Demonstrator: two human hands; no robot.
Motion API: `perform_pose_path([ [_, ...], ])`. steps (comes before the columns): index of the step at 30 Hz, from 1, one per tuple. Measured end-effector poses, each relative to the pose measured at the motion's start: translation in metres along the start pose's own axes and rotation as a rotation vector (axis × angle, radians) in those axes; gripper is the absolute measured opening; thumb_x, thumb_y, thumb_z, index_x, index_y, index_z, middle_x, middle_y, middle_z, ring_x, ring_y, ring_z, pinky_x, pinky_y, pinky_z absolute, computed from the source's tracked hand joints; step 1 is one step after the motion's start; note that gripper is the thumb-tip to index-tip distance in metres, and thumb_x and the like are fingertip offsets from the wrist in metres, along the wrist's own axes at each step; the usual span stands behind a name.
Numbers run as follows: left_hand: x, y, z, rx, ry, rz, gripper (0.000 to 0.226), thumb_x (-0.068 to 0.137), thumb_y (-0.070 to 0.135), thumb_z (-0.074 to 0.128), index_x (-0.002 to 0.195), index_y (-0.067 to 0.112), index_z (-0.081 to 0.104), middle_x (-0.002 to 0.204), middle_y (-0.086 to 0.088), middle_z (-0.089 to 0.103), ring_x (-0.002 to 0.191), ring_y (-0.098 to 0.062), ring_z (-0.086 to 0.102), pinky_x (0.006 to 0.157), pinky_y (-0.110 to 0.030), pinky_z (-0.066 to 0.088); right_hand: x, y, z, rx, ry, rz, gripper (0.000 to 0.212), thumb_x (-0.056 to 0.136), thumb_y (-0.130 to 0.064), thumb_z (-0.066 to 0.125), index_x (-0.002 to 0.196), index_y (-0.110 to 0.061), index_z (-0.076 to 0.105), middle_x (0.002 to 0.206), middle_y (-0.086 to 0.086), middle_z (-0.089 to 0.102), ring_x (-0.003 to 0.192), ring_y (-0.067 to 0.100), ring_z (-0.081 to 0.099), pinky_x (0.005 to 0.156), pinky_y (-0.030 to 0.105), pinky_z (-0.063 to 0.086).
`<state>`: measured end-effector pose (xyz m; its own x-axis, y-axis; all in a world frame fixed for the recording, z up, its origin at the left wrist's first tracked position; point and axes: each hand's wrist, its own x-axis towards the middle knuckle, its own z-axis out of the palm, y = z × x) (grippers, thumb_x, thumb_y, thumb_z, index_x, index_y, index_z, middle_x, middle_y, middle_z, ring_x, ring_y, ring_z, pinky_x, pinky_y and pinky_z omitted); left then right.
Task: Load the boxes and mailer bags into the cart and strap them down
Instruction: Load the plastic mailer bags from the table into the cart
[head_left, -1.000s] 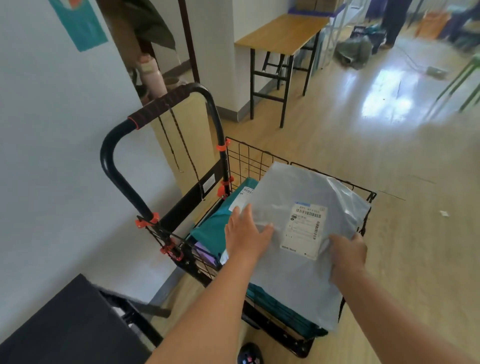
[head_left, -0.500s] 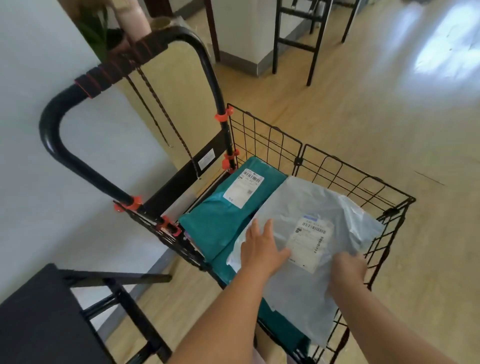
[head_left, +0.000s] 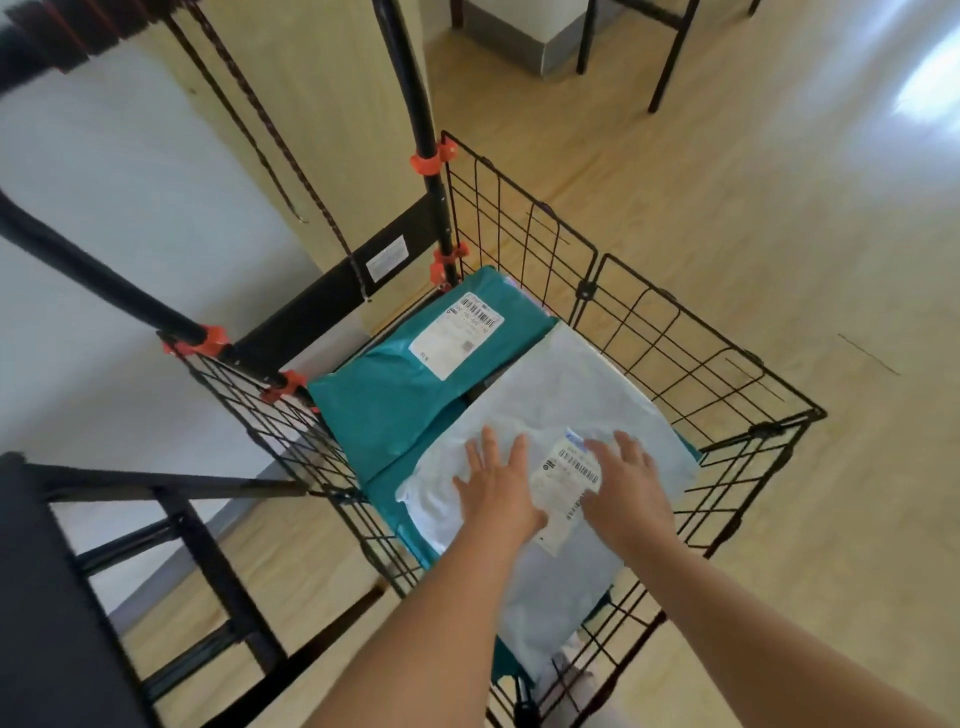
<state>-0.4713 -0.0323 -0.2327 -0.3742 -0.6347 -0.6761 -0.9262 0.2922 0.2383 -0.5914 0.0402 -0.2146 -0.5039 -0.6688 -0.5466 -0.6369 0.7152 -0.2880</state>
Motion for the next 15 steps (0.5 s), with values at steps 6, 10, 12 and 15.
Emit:
perform_pose_path([
  [6, 0.003, -0.013, 0.014, 0.023, 0.072, 0.015, 0.098, 0.087, 0.04, 0.067, 0.153, 0.033, -0.006, 0.16, -0.011, -0.02, 0.147, -0.035, -0.014, 0.117, -0.053, 0.017, 0.011, -0.006, 0.012, -0.341, -0.221, -0.336, 0.082, 0.091, -0.006, 0.055, 0.155, -0.038, 0.016, 0.165, 0.0, -0.006, 0.152, 0.024, -0.005, 0.119, 0.046, 0.02],
  [10, 0.011, -0.018, 0.019, 0.012, 0.067, 0.02, 0.097, 0.088, 0.041, 0.066, 0.153, 0.035, -0.005, 0.161, -0.009, -0.018, 0.148, -0.034, -0.012, 0.117, -0.052, 0.014, 0.015, -0.006, 0.019, -0.38, -0.258, -0.341, 0.087, 0.09, -0.007, 0.056, 0.157, -0.037, 0.008, 0.165, 0.0, -0.007, 0.152, 0.025, -0.002, 0.117, 0.045, 0.028],
  [12, 0.015, -0.02, 0.021, 0.018, 0.055, 0.019, 0.098, 0.087, 0.04, 0.066, 0.153, 0.035, -0.006, 0.161, -0.009, -0.018, 0.148, -0.034, -0.012, 0.118, -0.051, 0.013, 0.02, -0.006, 0.019, -0.384, -0.277, -0.345, 0.087, 0.09, -0.009, 0.058, 0.157, -0.037, 0.01, 0.165, -0.002, -0.004, 0.152, 0.024, 0.002, 0.116, 0.044, 0.029],
  [15, 0.016, -0.02, 0.024, 0.027, 0.048, 0.015, 0.099, 0.088, 0.041, 0.066, 0.153, 0.035, -0.008, 0.161, -0.01, -0.018, 0.148, -0.034, -0.011, 0.118, -0.05, 0.013, 0.027, -0.007, 0.018, -0.394, -0.315, -0.346, 0.087, 0.09, -0.013, 0.062, 0.156, -0.037, 0.012, 0.165, -0.002, 0.0, 0.152, 0.024, 0.005, 0.114, 0.043, 0.033],
])
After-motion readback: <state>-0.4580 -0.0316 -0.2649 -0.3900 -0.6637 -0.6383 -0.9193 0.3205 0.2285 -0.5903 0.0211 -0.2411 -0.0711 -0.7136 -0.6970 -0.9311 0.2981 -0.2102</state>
